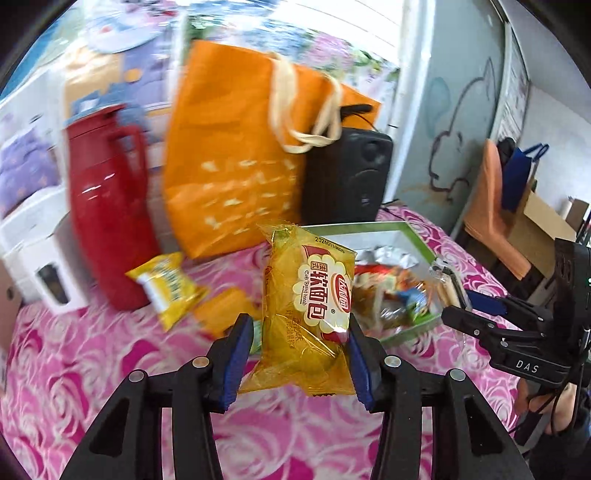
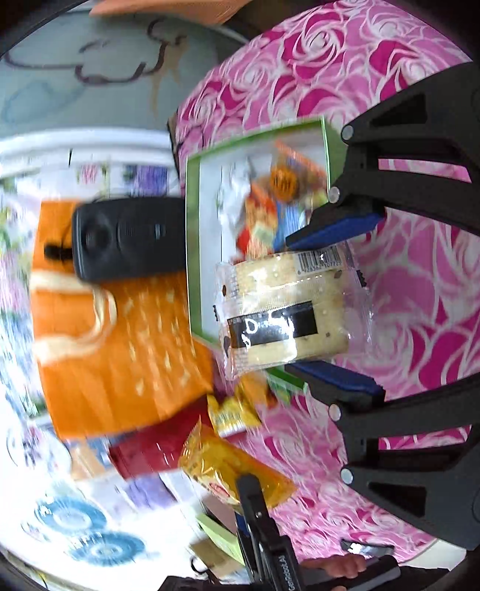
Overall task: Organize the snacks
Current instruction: 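Carry both packets into the green box and open both tools to release them, then move both open tools back toward the remaining snacks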
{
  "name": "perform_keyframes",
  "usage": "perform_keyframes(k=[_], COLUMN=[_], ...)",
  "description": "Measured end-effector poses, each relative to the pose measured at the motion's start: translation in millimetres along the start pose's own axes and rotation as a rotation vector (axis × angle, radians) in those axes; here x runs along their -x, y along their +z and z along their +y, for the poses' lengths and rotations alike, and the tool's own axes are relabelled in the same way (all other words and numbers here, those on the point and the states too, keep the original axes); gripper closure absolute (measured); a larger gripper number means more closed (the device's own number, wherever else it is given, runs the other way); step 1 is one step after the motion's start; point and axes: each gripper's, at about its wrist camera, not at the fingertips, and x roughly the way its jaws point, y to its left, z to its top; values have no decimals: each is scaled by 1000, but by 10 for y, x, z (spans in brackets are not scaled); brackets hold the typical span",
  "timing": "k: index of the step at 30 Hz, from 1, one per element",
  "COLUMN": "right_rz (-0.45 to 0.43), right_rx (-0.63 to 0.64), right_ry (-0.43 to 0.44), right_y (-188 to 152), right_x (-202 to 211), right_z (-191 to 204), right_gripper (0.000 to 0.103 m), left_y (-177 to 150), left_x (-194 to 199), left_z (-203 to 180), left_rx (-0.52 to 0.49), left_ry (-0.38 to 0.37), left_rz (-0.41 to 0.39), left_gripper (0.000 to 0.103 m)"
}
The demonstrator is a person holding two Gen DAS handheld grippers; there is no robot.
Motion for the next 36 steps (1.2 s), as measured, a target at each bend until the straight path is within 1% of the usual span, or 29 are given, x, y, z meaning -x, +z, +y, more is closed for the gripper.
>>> perform_keyframes(k=[4, 8, 12, 17, 19, 20, 21, 22, 23, 24, 25, 27, 29, 36], right_rz=[-8, 3, 1, -1, 13, 31, 54, 67, 62, 47, 36, 31, 32, 9], right_rx=[-62, -98, -102, -69, -48, -25, -2, 15, 36, 52, 58, 48, 43, 67], right_ry=[-63, -75, -51, -22, -24, -35, -42, -47, -53, -58, -54, -43, -49, -52], right_y=[-3, 24, 82, 173, 182, 180, 171, 158, 129, 106, 94, 81, 90, 144], right_x=[-19, -127, -299, -566, -691, -767, -825, -855, -853, -825, -799, -756, -731, -596], right_z=[-328, -522, -510, -437, -416, -390, -365, -345, -317, -295, -286, -280, -278, -162], right_gripper=[42, 42, 42, 42, 42, 41, 30, 19, 4, 2, 2, 1, 1, 1], left_y=[139, 203, 203, 211, 207, 199, 191, 177, 169, 155, 150, 149, 147, 109], left_x=[-323, -612, -835, -1019, -1066, -1072, -1076, -1074, -1068, -1036, -1022, -1026, -1015, -792], left_z=[-203, -399, -481, -445, -401, -390, -384, -384, -380, -363, -345, -281, -237, -194], left_rx=[-14, -32, -42, -37, -34, -35, -44, -60, -70, -75, -72, -46, -31, -23], left_ry=[-30, -39, -36, -15, -9, 5, 31, 81, 125, 165, 170, 166, 165, 165], left_rz=[25, 50, 82, 106, 109, 103, 91, 80, 67, 38, 30, 51, 58, 30], left_gripper=[54, 54, 54, 53, 52, 49, 44, 24, 11, 10, 10, 10, 10, 10])
